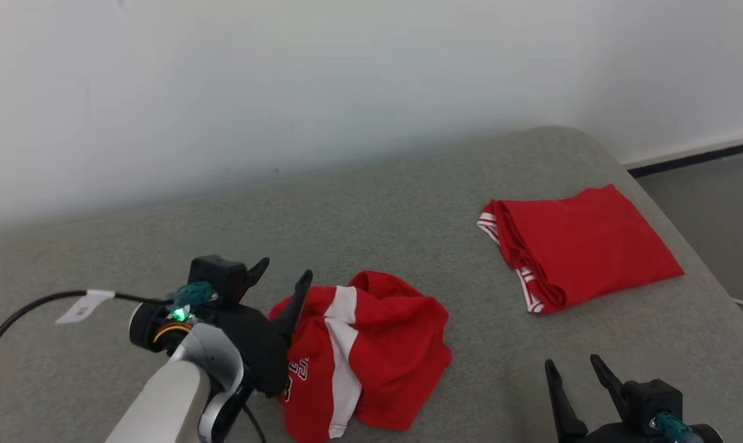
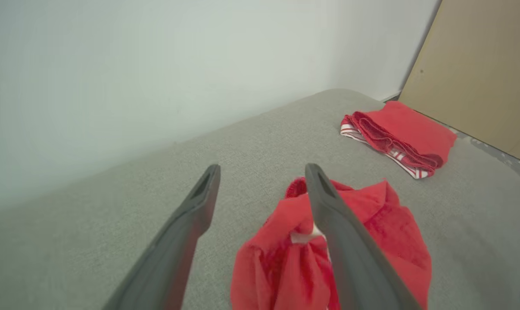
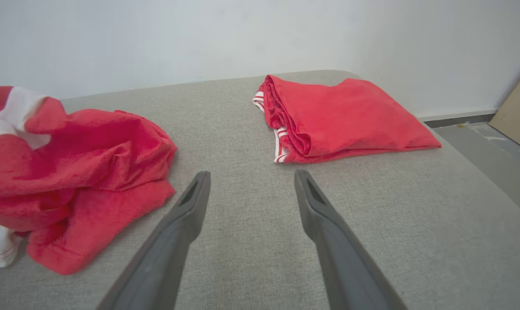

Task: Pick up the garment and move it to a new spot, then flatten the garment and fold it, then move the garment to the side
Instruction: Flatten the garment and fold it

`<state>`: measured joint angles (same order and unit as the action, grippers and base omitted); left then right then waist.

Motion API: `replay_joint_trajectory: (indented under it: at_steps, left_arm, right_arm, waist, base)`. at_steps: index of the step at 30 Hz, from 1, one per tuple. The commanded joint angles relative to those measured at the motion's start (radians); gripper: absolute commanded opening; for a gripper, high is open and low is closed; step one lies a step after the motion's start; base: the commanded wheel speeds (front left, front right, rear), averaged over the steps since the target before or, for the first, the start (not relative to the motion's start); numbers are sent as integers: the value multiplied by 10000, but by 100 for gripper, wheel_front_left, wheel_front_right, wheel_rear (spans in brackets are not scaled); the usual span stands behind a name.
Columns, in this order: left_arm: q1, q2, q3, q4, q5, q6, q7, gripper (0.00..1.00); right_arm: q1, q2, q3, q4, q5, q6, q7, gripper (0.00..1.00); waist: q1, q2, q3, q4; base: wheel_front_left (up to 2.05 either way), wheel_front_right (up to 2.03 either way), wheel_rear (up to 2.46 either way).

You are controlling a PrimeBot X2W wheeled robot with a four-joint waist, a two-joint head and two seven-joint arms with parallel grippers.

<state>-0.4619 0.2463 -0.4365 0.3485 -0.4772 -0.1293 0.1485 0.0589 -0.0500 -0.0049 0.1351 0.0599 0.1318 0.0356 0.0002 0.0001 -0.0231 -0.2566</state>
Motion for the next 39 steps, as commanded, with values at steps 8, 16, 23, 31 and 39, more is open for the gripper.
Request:
replay_joint_trajectory:
  at_steps: [8, 16, 23, 31, 39]
  left_arm:
    - [-1938, -789, -448, 2946, 65, 291, 173, 100]
    - [-2832, -962, -903, 5127, 588, 797, 774, 100]
    - [-3011, -1294, -986, 6344, 186, 471, 1361, 100]
    - [-3622, -1365, -1199, 6487, 458, 358, -192, 0]
    - [-4589, -1584, -914, 5497, 567, 483, -3510, 0]
  right_arm:
    - [-301, -4, 285, -24, 142, -19, -121, 100]
    - [-501, -10, 437, 113, 388, -19, -384, 100]
    - [-665, -2, 468, 328, 441, -19, -567, 100]
    - [-900, -4, 647, 513, 441, -19, -641, 100]
    - [-741, -2, 480, 499, 198, -19, -542, 100]
  waist:
    - [-2, -1, 1135, -1852]
    - [-2, -1, 1746, -2226]
    - [-2, -1, 1990, -2038]
    - [-2, -1, 1876, -1844]
    - [-2, -1, 1356, -1408]
  base:
    - [0, 0, 0]
    - [0, 0, 0]
    - [0, 0, 0]
    - [0, 0, 0]
    - [0, 0, 0]
